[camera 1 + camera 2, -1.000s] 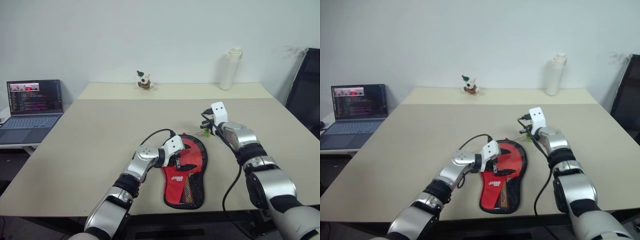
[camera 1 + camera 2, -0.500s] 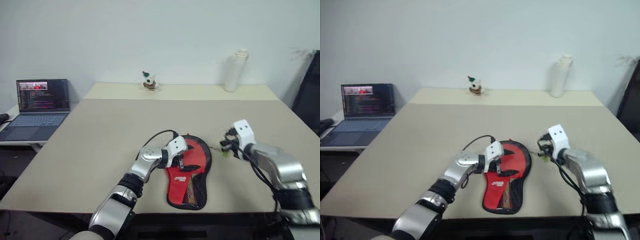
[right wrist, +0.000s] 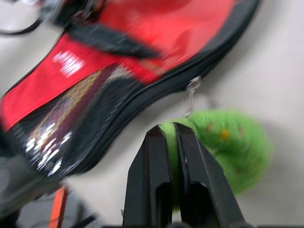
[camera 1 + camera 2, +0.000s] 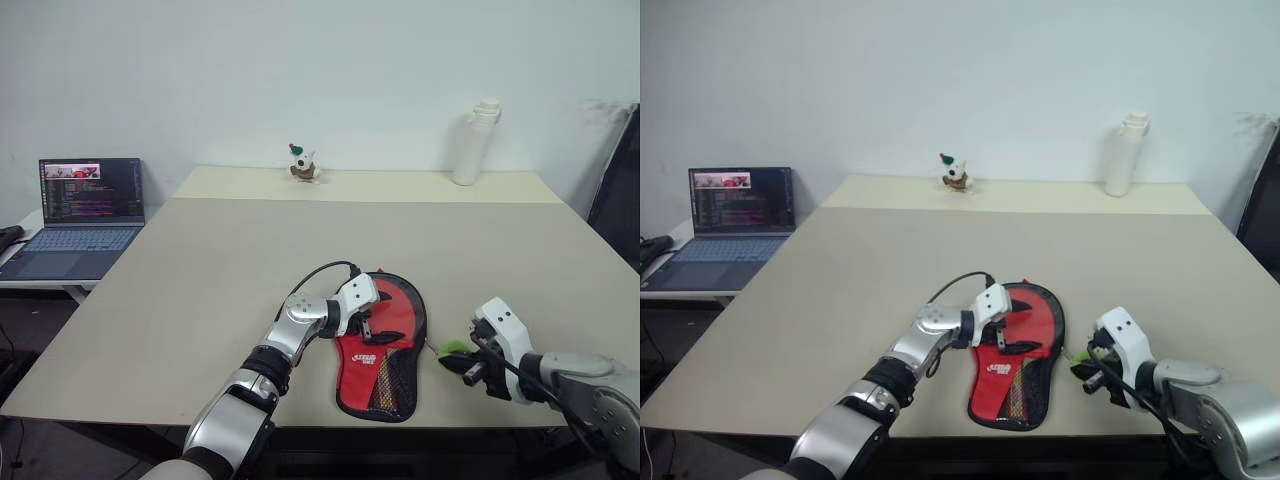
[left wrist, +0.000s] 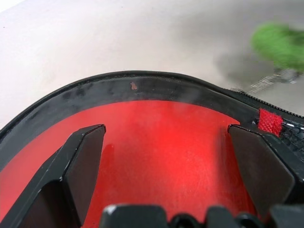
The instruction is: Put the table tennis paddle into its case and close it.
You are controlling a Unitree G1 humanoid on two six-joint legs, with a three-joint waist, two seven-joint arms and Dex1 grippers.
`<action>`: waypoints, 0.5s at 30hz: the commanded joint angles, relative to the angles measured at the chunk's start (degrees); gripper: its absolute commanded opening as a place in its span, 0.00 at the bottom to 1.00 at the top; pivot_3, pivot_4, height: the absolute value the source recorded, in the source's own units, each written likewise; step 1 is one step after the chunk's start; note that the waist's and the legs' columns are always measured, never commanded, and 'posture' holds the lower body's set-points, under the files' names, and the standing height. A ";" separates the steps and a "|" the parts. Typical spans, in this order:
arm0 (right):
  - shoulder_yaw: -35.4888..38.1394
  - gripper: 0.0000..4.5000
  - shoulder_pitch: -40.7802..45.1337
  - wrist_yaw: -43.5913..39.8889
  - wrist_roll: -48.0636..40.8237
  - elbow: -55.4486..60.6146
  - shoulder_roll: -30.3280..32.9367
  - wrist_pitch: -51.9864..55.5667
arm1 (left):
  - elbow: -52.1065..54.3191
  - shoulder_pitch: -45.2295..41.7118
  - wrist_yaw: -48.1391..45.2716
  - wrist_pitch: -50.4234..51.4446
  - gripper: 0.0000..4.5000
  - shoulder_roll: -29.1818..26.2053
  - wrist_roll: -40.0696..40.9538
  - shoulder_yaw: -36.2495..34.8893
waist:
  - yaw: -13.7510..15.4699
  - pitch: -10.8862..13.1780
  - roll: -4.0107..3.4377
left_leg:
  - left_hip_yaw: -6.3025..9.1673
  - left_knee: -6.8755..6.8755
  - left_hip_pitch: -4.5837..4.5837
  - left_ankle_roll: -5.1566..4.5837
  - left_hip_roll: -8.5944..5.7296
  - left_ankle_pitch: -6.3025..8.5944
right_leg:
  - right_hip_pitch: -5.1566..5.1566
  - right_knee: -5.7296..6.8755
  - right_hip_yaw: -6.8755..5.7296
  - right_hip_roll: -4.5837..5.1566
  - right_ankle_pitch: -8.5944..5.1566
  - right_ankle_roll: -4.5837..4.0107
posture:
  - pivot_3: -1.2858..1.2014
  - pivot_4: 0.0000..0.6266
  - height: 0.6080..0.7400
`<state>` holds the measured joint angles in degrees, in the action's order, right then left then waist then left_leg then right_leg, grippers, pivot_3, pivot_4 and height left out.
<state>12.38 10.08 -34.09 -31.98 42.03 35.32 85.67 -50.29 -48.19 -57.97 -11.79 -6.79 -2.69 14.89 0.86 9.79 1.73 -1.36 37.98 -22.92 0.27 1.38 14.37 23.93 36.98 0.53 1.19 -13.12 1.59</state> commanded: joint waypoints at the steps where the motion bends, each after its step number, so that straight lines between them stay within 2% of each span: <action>1: 2.38 0.01 -2.68 -1.82 -3.93 3.83 1.47 3.17 | -2.56 1.13 0.33 0.73 1.00 0.17 -2.48 2.04 | 0.23 -0.01 0.00 | 0.00 0.00 0.00 0.00 0.01 0.00 | -0.01 -0.02 -0.02 0.00 0.00 0.00 | 0.52 0.24 1.00; 9: 6.55 0.01 -9.17 -8.38 -16.03 9.41 3.08 5.77 | -3.04 1.04 1.25 0.75 1.00 0.59 -2.69 2.27 | 0.73 -0.01 0.02 | 0.13 -0.01 -0.07 -0.12 -0.03 0.09 | -0.08 -0.14 -0.14 0.02 -0.05 0.04 | 0.52 0.24 1.00; 15: 4.07 0.01 -11.21 -6.70 -16.78 7.95 3.98 2.20 | -3.67 0.44 2.14 0.79 1.00 0.82 -2.77 2.30 | 0.60 -0.02 0.02 | 0.46 0.02 0.01 -0.18 -0.02 0.13 | -0.18 -0.11 -0.21 0.01 -0.07 0.04 | 0.52 0.24 1.00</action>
<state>17.78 0.25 -39.67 -46.09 48.79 38.21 88.06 -51.40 -48.65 -56.83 -11.89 -5.53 -2.72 15.61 1.46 9.77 1.75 -0.86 38.00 -22.91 0.09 1.36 14.51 23.74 36.86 0.28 1.20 -13.19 1.62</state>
